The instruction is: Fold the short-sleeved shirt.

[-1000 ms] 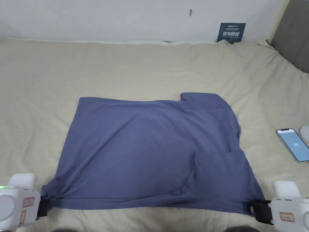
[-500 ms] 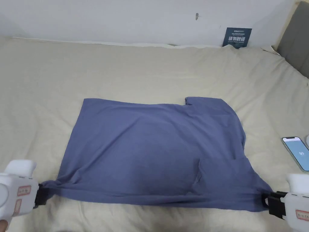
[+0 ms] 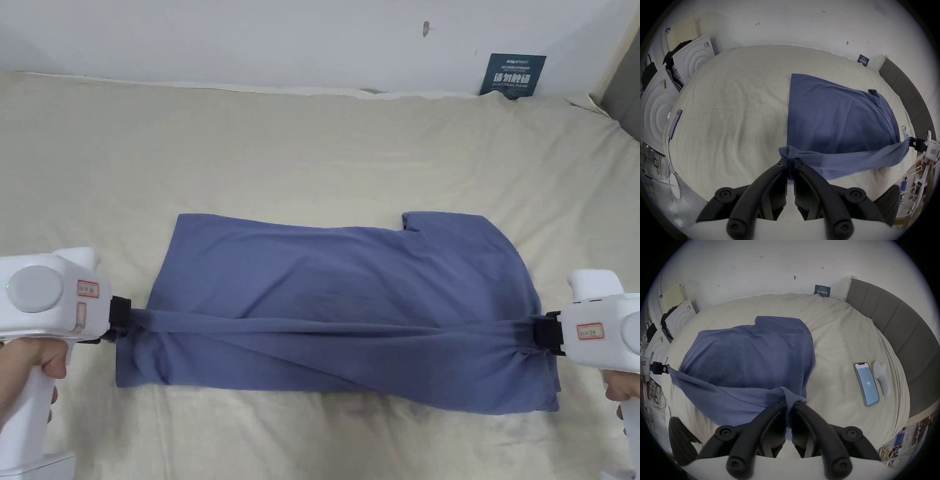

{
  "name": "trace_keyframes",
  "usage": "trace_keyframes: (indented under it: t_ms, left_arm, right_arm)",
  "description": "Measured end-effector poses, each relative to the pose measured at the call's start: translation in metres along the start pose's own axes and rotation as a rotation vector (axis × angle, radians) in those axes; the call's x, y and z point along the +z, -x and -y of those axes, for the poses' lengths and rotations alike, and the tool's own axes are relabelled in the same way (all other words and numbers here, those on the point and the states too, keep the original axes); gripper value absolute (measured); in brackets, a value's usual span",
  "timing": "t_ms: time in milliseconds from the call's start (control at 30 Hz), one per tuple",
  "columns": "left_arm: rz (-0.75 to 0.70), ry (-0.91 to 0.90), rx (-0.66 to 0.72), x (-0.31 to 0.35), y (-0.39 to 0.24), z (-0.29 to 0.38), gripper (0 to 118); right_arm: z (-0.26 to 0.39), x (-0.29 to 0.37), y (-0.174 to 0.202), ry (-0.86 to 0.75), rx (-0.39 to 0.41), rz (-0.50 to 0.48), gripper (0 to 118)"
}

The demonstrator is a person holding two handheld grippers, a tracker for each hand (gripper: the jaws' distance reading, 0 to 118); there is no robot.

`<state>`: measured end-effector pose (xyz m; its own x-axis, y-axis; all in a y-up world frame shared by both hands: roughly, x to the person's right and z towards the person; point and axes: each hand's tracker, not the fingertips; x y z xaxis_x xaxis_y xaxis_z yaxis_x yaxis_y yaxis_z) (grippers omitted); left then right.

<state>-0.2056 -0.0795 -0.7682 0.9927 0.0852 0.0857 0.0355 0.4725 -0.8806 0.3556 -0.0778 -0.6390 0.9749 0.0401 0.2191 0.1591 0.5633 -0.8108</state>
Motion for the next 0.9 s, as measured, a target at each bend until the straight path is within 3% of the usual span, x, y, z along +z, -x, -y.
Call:
trace_keyframes:
  t_ms: [100,133,167,200,233,300,367,467,500,533,567,633,700,733,767,800,833,867,900]
  left_arm:
    - [-0.004,0.026,0.009,-0.023,-0.010,-0.014,6]
    - [-0.002,0.029,0.022,-0.031,-0.011,-0.019,21]
    - [0.019,0.035,0.057,-0.039,-0.010,-0.022,68]
    - [-0.010,0.021,0.088,-0.044,-0.011,-0.025,118]
    - [-0.044,0.023,0.080,-0.054,-0.005,-0.030,109]
    - [-0.030,-0.034,0.044,-0.029,0.004,-0.033,108]
    - [-0.043,0.015,0.045,-0.022,-0.003,-0.008,105]
    - [-0.028,-0.024,0.017,0.004,0.004,0.024,75]
    - [-0.028,-0.018,0.021,-0.005,0.016,0.023,61]
    - [-0.025,-0.013,0.020,-0.008,0.017,0.029,0]
    - [-0.084,-0.054,0.002,-0.007,0.018,0.035,0]
    - [-0.054,-0.003,-0.019,-0.003,0.012,0.046,0]
    - [-0.004,0.017,0.009,0.001,0.008,0.054,0]
    - [0.026,0.026,0.024,0.000,0.005,0.057,4]
    - [0.053,0.041,0.043,0.000,0.007,0.055,38]
    - [0.043,0.076,0.052,-0.005,0.005,0.054,93]
    - [0.044,0.124,0.030,-0.015,0.001,0.055,118]
    - [0.048,-0.010,-0.010,-0.009,-0.001,0.048,116]
    - [0.027,0.085,0.008,-0.027,0.004,0.047,116]
  right_arm:
    - [-0.018,-0.028,0.004,0.031,-0.005,0.033,7]
    - [-0.021,-0.037,0.003,0.036,-0.018,0.040,16]
    - [-0.024,-0.045,0.001,0.043,-0.046,0.044,48]
    - [-0.027,-0.049,0.001,0.066,-0.093,0.065,93]
    - [-0.027,-0.052,-0.001,0.090,-0.128,0.110,118]
    - [-0.015,-0.045,-0.010,-0.007,-0.207,-0.022,115]
    - [-0.002,-0.041,-0.016,0.050,-0.196,-0.002,114]
    - [0.029,-0.019,-0.031,0.037,-0.202,-0.035,89]
    - [0.038,-0.013,-0.032,0.033,-0.196,-0.032,77]
    - [0.046,-0.005,-0.028,0.033,-0.196,0.016,10]
    - [0.059,0.002,-0.033,0.014,-0.224,0.040,0]
    - [0.071,0.007,-0.043,0.023,-0.230,-0.009,0]
    - [0.075,0.008,-0.043,0.035,-0.254,0.003,0]
    - [0.077,0.010,-0.045,0.037,-0.256,0.005,0]
    - [0.079,0.012,-0.048,0.037,-0.258,0.002,0]
    - [0.080,0.003,-0.051,0.054,-0.253,-0.008,0]
    - [0.079,0.002,-0.052,0.054,-0.250,-0.015,0]
    - [0.077,0.001,-0.053,0.053,-0.244,-0.019,0]
    - [0.076,0.000,-0.054,0.046,-0.231,-0.026,0]
